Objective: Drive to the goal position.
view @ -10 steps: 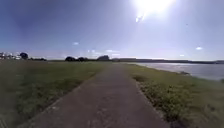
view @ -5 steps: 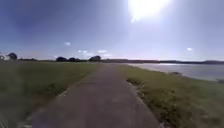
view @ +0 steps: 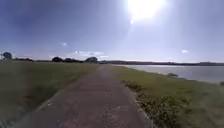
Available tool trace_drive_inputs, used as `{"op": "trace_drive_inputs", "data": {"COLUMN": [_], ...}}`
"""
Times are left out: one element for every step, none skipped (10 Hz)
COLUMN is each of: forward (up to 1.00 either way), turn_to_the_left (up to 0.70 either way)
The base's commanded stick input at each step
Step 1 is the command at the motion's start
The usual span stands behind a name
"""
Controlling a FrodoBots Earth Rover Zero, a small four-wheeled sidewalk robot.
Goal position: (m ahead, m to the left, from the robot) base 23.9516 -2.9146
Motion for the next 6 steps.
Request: {"op": "trace_drive_inputs", "data": {"forward": [0.70,0.70,0.70,0.70,0.70,0.70], "turn_to_the_left": [0.00,0.18,0.17,0.00,0.00,0.00]}}
